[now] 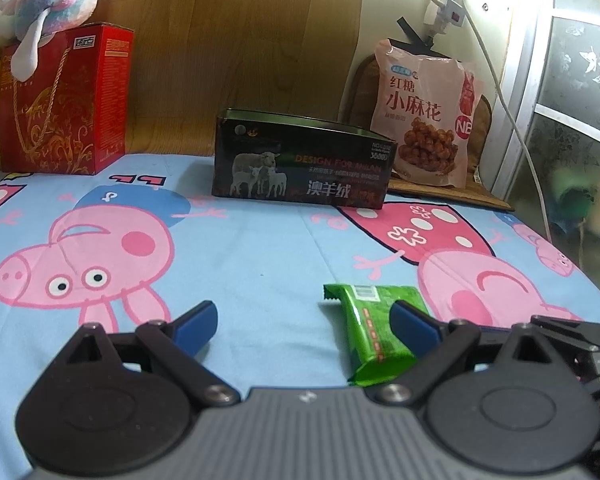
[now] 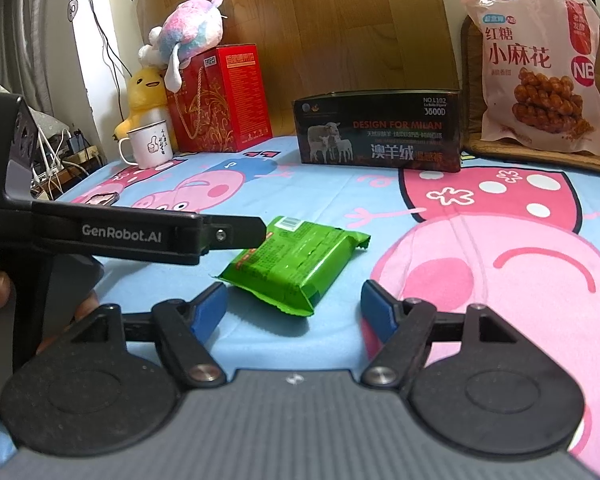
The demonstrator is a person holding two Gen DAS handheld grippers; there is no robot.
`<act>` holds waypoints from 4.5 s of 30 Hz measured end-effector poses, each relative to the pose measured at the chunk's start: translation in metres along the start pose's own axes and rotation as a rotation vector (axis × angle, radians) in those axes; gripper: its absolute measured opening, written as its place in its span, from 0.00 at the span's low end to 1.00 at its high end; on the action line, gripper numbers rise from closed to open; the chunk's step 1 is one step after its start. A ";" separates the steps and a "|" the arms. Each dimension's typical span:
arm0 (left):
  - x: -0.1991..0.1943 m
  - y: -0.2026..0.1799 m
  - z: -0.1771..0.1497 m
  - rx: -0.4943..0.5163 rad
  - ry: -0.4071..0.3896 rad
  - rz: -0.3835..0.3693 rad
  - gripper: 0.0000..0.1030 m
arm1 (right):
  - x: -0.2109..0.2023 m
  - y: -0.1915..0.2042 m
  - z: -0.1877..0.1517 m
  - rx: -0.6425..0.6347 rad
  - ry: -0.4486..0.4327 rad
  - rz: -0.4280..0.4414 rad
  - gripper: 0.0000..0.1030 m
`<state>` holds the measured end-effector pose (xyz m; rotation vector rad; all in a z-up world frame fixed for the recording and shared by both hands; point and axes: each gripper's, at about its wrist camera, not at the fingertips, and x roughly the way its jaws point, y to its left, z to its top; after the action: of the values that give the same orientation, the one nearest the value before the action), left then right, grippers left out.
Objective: Organize snacks
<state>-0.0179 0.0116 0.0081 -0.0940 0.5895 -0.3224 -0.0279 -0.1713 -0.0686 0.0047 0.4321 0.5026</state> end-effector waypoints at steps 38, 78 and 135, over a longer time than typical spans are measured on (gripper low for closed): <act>-0.003 0.003 0.000 -0.031 -0.035 -0.049 0.96 | 0.001 0.002 0.002 -0.010 0.009 0.004 0.78; 0.027 0.002 0.021 -0.083 0.228 -0.299 0.45 | 0.014 0.006 0.013 -0.232 0.083 0.009 0.40; -0.011 -0.022 0.030 0.090 0.064 0.298 1.00 | -0.022 -0.008 0.007 0.387 -0.090 -0.121 0.81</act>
<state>-0.0151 -0.0055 0.0427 0.0903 0.6415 -0.0626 -0.0389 -0.1876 -0.0546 0.3703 0.4325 0.2923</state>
